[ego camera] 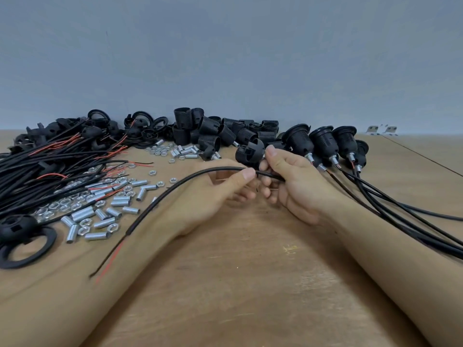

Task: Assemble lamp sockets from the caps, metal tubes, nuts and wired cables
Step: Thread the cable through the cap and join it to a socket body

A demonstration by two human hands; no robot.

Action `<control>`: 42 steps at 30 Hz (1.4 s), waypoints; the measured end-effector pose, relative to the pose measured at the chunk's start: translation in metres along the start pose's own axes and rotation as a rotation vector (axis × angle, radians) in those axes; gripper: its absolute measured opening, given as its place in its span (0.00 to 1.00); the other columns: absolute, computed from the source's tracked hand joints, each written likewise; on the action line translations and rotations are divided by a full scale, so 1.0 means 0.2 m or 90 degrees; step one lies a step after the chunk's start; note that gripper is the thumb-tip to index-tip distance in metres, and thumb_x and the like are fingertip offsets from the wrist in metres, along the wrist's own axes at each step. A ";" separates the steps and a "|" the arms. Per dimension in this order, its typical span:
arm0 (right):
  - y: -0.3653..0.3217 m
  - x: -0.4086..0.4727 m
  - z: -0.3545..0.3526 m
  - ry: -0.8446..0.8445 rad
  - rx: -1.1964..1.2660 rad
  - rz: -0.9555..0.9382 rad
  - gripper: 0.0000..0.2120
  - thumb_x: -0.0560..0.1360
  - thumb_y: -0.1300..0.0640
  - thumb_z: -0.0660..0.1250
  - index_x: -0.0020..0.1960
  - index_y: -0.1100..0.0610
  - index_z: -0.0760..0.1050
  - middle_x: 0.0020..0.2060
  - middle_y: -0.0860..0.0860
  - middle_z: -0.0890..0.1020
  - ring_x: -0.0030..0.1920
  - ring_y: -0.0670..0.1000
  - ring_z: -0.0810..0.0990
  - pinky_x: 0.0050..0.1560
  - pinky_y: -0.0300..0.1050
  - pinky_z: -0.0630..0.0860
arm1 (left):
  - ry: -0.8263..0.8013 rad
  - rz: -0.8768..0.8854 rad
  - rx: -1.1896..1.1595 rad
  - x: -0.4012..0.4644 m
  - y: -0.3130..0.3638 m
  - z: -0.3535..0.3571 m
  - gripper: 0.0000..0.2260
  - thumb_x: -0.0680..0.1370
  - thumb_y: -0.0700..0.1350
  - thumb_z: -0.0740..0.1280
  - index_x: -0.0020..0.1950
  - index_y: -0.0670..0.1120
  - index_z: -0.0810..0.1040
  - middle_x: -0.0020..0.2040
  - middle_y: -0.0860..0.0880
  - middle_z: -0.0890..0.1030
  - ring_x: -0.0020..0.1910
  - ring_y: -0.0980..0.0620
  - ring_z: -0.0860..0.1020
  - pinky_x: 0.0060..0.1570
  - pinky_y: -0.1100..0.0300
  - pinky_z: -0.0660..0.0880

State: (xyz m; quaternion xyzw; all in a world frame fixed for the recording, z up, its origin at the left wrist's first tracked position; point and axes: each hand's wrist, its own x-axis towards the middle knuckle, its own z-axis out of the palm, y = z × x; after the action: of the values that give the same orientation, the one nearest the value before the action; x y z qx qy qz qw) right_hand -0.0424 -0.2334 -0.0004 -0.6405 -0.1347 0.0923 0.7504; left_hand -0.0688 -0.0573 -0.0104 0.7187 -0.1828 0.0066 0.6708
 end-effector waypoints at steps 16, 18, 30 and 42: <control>0.01 0.00 -0.05 -0.086 0.026 -0.022 0.10 0.74 0.51 0.62 0.39 0.55 0.73 0.36 0.53 0.79 0.32 0.50 0.73 0.27 0.40 0.66 | 0.306 0.176 0.095 0.04 0.03 -0.08 0.14 0.82 0.40 0.64 0.37 0.46 0.78 0.30 0.52 0.81 0.27 0.57 0.78 0.33 0.67 0.75; 0.01 0.01 -0.06 -0.082 0.044 -0.023 0.10 0.74 0.51 0.62 0.43 0.58 0.69 0.36 0.53 0.79 0.31 0.50 0.73 0.27 0.40 0.65 | 0.332 0.193 0.104 0.04 0.04 -0.10 0.14 0.82 0.40 0.64 0.37 0.47 0.77 0.30 0.54 0.81 0.26 0.58 0.77 0.33 0.68 0.74; 0.02 0.02 -0.07 -0.107 0.032 -0.030 0.06 0.72 0.57 0.66 0.46 0.59 0.76 0.40 0.56 0.82 0.31 0.49 0.73 0.28 0.39 0.65 | 0.271 0.289 0.240 0.01 0.07 -0.12 0.10 0.79 0.45 0.65 0.37 0.49 0.76 0.30 0.57 0.80 0.32 0.50 0.81 0.37 0.54 0.79; 0.02 0.02 -0.09 -0.105 0.039 -0.011 0.06 0.72 0.57 0.67 0.47 0.59 0.77 0.41 0.56 0.82 0.32 0.48 0.73 0.28 0.39 0.65 | 0.276 0.314 0.307 0.00 0.07 -0.13 0.10 0.76 0.40 0.67 0.33 0.45 0.78 0.28 0.54 0.78 0.28 0.59 0.74 0.34 0.67 0.69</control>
State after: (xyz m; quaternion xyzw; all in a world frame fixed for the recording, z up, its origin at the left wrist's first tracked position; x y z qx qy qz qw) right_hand -0.0322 -0.2471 -0.0068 -0.6061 -0.1987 0.1423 0.7569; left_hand -0.0671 -0.0317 0.0058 0.7721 -0.1971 0.3614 0.4841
